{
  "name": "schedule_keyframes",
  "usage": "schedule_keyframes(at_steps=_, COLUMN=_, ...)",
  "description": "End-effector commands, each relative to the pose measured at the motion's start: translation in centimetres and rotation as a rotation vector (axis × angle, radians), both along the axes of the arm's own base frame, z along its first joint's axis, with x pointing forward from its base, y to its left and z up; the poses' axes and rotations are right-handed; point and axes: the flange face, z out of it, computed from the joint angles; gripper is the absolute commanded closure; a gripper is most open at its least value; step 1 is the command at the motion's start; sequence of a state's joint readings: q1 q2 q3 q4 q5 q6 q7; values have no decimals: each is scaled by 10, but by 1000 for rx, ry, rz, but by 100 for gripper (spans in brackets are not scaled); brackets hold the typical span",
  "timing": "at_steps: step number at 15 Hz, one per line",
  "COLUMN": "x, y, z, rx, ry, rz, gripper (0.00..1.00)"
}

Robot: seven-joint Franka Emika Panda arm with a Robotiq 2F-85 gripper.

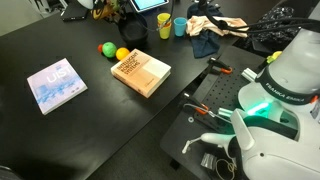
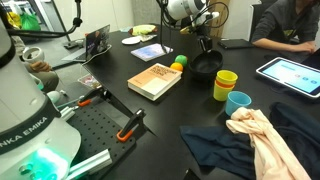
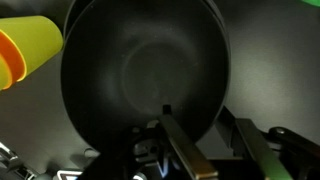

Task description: Take the orange and green objects out the black bowl and unstack the black bowls

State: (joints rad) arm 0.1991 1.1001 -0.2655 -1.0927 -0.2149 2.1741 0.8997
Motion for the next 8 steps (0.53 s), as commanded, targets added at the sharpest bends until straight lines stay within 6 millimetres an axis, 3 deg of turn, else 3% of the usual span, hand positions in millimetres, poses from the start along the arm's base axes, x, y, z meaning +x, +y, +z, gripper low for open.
schedule_keyframes(at_steps=1, x=12, y=0, z=19, rx=-38, ry=-32, rz=-10, gripper=81)
schedule_keyframes(at_steps=3, x=13, y=-2, z=23, rx=-34, ry=-30, rz=-19, gripper=96)
schedule_keyframes(at_steps=8, x=5, y=-10, z=11, rx=-14, ry=5, rz=-58, gripper=98)
